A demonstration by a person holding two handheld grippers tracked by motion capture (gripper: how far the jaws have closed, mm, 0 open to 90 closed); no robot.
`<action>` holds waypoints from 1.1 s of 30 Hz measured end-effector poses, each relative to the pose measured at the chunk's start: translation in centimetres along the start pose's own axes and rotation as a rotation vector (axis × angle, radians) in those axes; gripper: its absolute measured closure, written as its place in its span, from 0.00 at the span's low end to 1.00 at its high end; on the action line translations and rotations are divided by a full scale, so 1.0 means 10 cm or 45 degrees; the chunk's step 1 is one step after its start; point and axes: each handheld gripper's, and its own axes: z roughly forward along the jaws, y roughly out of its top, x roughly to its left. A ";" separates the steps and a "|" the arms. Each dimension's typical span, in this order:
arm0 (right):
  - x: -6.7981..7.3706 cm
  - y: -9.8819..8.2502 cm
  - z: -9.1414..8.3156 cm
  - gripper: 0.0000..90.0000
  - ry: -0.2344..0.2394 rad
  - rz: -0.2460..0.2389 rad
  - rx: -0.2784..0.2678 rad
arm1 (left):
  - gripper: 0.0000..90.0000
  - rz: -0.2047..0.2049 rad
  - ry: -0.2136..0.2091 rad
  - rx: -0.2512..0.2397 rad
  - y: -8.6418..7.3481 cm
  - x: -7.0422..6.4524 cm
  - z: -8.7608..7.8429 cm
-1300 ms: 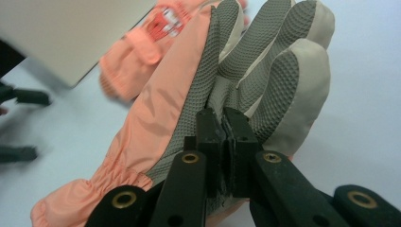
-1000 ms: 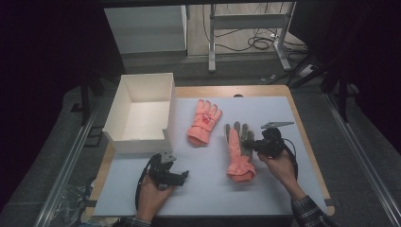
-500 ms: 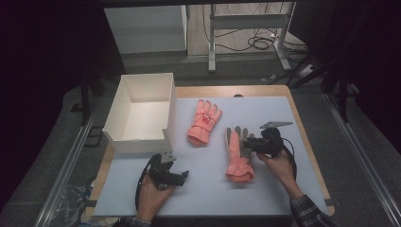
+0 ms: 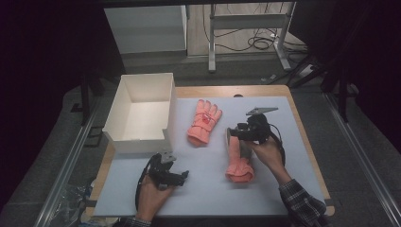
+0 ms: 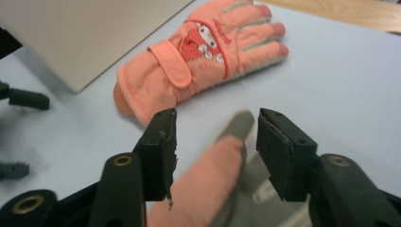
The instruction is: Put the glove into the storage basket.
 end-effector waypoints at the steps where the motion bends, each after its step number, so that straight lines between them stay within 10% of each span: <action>1: 0.02 0.03 0.04 0.51 -0.007 -0.005 0.000 | 0.06 0.000 0.000 0.000 0.00 0.00 0.00; 33: 0.34 0.69 1.19 0.57 -0.104 -0.008 0.137 | 0.05 0.000 -0.001 0.001 0.00 0.00 0.00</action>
